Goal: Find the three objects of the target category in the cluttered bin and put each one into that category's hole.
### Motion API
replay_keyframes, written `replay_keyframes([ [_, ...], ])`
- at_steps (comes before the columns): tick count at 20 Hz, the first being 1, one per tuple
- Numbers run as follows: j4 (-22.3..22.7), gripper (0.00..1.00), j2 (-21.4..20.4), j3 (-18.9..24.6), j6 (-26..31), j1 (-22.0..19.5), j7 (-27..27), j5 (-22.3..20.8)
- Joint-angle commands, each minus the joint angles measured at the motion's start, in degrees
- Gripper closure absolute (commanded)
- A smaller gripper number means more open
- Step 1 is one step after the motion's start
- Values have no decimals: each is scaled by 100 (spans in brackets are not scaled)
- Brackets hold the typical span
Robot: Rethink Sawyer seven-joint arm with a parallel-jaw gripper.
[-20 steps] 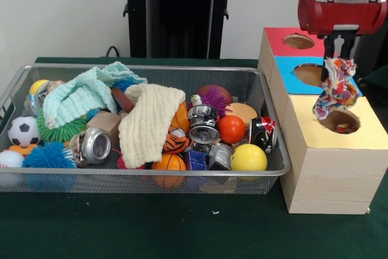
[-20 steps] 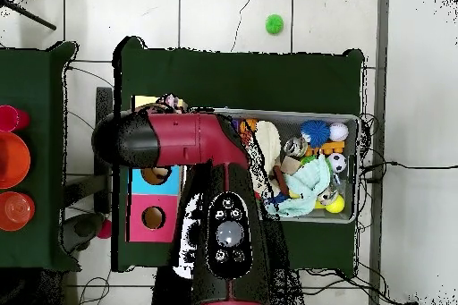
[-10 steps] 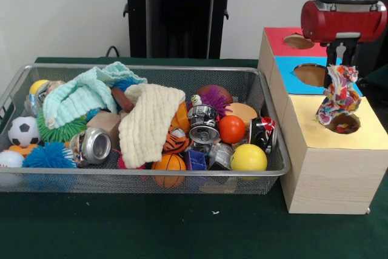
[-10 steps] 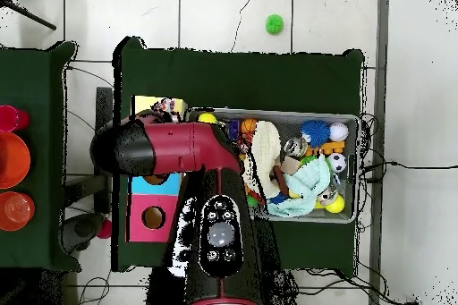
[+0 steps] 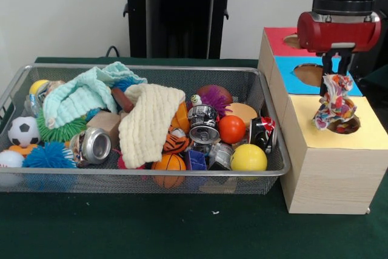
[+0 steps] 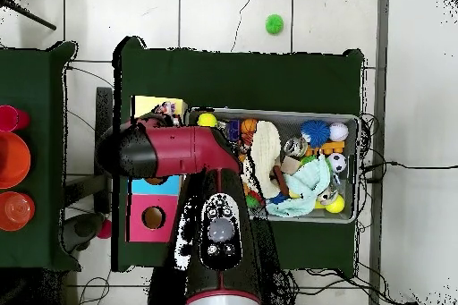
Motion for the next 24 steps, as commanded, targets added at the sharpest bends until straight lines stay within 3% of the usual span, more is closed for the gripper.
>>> replay_keyframes([
  [1, 688, 100, 305, 49, -256, -68, 1113, 18],
  [15, 697, 100, 229, 195, 92, -97, 1136, 259],
  [24, 855, 100, 339, 395, -350, -206, 1181, 367],
])
